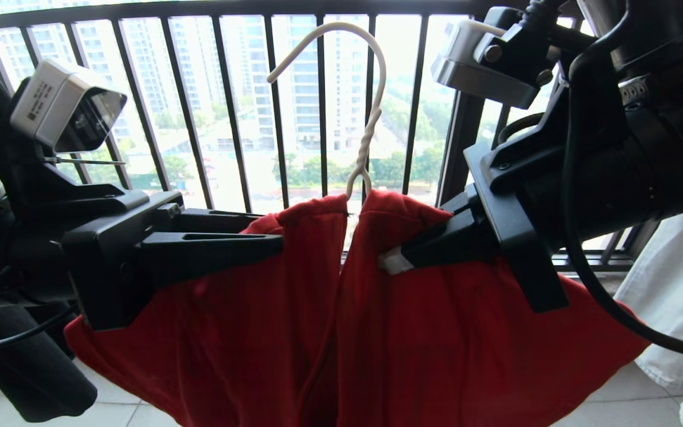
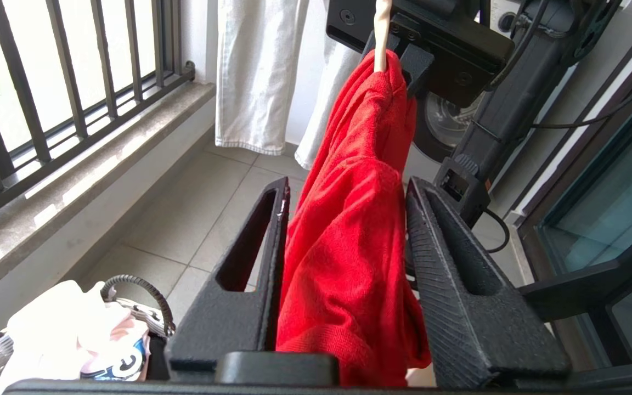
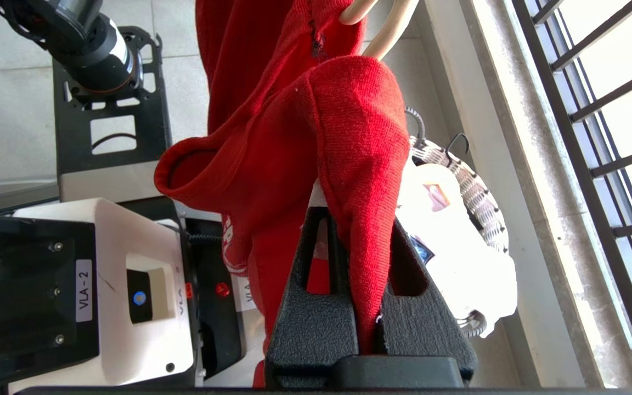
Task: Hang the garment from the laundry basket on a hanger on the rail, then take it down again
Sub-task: Hang the clothes rack on the clothesline
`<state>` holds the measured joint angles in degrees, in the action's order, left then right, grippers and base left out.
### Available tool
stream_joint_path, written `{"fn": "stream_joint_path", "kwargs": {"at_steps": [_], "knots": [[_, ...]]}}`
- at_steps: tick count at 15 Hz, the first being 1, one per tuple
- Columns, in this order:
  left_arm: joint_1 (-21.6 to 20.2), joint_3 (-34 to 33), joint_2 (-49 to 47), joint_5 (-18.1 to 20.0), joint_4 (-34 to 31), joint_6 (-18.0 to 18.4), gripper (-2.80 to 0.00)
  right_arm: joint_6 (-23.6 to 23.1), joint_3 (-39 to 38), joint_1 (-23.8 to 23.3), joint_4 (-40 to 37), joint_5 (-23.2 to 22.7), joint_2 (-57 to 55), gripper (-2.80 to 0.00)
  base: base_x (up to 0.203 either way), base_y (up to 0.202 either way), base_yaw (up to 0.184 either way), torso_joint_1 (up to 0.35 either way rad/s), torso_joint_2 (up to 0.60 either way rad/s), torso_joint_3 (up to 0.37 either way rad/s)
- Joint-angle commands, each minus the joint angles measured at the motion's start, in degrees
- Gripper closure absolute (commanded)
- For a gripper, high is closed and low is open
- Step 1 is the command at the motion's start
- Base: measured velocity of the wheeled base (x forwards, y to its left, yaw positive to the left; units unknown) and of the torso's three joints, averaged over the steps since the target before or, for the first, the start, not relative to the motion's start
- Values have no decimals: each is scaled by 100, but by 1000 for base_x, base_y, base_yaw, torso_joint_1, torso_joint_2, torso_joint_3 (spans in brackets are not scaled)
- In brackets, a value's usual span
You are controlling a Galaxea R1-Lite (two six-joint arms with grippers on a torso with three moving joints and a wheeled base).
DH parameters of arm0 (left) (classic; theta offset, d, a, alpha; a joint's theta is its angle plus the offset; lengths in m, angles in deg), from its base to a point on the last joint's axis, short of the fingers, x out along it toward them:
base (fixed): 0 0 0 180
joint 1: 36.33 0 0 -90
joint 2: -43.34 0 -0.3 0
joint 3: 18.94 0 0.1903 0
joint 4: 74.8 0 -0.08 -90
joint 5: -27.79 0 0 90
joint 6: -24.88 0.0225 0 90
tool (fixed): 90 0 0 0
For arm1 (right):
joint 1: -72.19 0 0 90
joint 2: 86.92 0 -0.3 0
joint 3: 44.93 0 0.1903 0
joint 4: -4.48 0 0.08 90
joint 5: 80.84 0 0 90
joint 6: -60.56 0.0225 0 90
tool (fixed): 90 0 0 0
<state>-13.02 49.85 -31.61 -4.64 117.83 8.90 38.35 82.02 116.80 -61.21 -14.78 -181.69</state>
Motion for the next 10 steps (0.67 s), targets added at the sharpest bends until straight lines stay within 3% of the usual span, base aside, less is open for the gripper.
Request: {"fn": "stream_joint_path", "kwargs": {"at_steps": [1, 6, 10], "knots": [[-2, 2, -29, 34, 22, -10, -280, -6, -5, 3, -30, -10, 87, 0, 0, 0, 0, 0, 0, 0], [-104, 27, 187, 17, 31, -9, -280, -3, -202, -140, 0, -119, 270, 0, 0, 0, 0, 0, 0, 0], [-177, 167, 245, -471, 31, -10, -280, -11, -321, -252, 49, -163, 380, 0, 0, 0, 0, 0, 0, 0]]}}
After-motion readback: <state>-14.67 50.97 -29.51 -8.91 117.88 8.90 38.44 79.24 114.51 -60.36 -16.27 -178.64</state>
